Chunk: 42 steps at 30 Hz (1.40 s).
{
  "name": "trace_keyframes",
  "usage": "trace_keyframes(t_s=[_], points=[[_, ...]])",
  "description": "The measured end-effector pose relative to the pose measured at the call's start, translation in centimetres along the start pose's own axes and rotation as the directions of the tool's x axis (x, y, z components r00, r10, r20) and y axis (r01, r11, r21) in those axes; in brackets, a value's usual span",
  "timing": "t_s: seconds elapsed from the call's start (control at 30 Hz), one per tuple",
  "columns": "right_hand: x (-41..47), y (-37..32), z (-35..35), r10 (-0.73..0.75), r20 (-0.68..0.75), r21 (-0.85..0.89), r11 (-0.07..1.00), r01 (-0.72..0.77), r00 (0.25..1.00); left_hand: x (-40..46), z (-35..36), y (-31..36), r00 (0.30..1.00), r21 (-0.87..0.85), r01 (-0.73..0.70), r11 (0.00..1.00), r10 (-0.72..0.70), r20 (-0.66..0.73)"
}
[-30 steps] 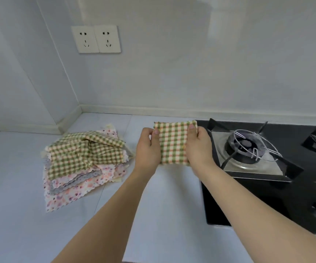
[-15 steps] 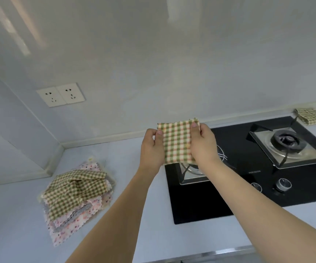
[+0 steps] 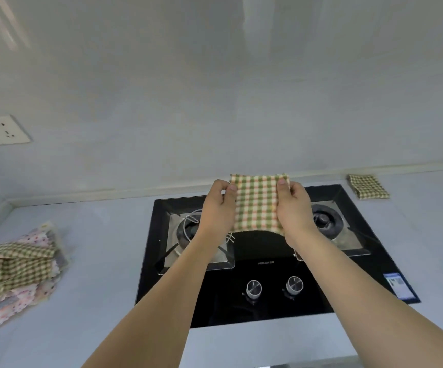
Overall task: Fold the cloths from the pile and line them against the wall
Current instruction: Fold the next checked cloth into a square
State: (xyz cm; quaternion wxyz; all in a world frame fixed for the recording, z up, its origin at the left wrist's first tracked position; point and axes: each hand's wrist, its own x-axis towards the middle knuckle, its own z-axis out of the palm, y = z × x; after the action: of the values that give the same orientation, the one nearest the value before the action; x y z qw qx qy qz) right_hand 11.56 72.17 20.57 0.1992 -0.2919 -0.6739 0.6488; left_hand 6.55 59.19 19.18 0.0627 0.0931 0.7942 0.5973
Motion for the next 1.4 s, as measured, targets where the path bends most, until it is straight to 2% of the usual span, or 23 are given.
trace_keyframes(t_s=[0.2, 0.4, 0.67, 0.8, 1.0, 1.2, 1.4], points=[[7.5, 1.5, -6.2, 0.150, -0.007, 0.047, 0.988, -0.150, 0.989, 4.8, 8.7, 0.5, 0.986, 0.007, 0.079, 0.997, -0.080, 0.146], [15.7, 3.0, -16.6, 0.288, 0.009, 0.043, 0.957, -0.288, 0.958, 8.2, 21.6, 1.3, 0.956, 0.034, 0.157, 0.987, -0.161, 0.245], [27.8, 5.7, -29.6, 0.402, 0.095, -0.090, 0.915, -0.394, 0.911, 14.1, 38.9, 0.8, 0.928, 0.097, 0.320, 0.943, -0.332, 0.168], [33.3, 6.4, -32.8, 0.416, 0.088, -0.089, 0.908, -0.409, 0.905, 17.3, 45.0, 0.7, 0.884, 0.039, 0.423, 0.905, -0.422, 0.201], [39.8, 7.8, -34.9, 0.450, 0.064, -0.107, 0.891, -0.442, 0.891, 21.4, 50.9, -0.5, 0.887, 0.058, 0.422, 0.905, -0.425, 0.180], [43.8, 10.9, -34.8, 0.524, 0.059, -0.130, 0.848, -0.514, 0.850, 23.4, 53.7, -2.9, 0.896, 0.114, 0.409, 0.905, -0.422, 0.137], [44.4, 13.7, -35.3, 0.560, 0.041, -0.187, 0.818, -0.544, 0.828, 24.0, 54.4, -4.1, 0.914, 0.373, 0.340, 0.863, -0.396, 0.084]])
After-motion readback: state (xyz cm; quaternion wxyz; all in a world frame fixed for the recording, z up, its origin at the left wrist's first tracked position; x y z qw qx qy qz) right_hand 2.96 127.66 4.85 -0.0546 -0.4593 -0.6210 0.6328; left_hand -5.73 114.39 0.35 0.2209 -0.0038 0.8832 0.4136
